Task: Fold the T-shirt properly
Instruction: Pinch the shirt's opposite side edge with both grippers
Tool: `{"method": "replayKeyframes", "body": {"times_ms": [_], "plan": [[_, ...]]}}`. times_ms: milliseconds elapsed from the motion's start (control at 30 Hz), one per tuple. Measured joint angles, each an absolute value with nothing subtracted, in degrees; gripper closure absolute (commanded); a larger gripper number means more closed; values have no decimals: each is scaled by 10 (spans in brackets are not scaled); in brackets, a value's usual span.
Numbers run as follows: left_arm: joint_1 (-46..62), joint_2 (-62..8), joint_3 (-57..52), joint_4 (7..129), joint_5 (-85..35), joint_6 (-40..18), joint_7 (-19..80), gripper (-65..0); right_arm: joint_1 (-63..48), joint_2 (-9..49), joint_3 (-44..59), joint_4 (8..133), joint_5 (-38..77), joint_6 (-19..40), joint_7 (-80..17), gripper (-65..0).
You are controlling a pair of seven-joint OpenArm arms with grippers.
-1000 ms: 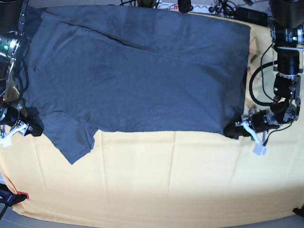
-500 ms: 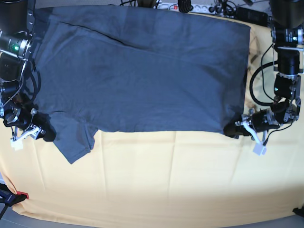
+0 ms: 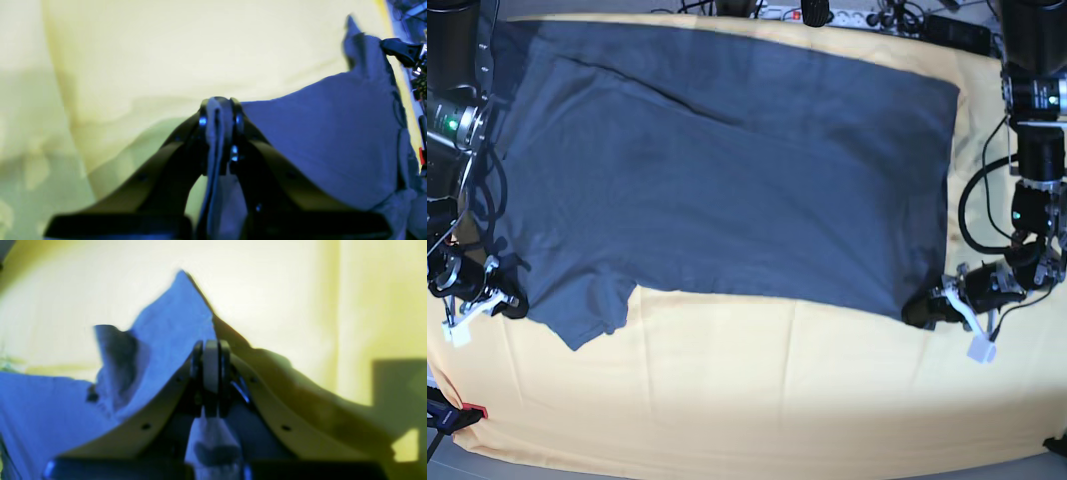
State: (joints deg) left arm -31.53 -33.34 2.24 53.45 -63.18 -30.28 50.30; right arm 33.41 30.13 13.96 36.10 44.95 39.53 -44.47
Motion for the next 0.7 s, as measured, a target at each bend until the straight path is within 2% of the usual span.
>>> {"method": "replayKeyframes", "body": {"times_ms": [133, 300, 433, 700], "plan": [[-341, -333, 22, 535, -607, -309, 487, 0, 343, 301, 140, 361, 444, 395, -439, 0], [-364, -333, 22, 535, -530, -319, 390, 0, 354, 301, 140, 361, 394, 397, -370, 0], [-364, -328, 22, 535, -498, -320, 359, 0, 369, 301, 140, 360, 387, 397, -372, 0], [-362, -305, 23, 535, -509, -395, 398, 0, 396, 307, 98, 361, 392, 397, -390, 0]]}}
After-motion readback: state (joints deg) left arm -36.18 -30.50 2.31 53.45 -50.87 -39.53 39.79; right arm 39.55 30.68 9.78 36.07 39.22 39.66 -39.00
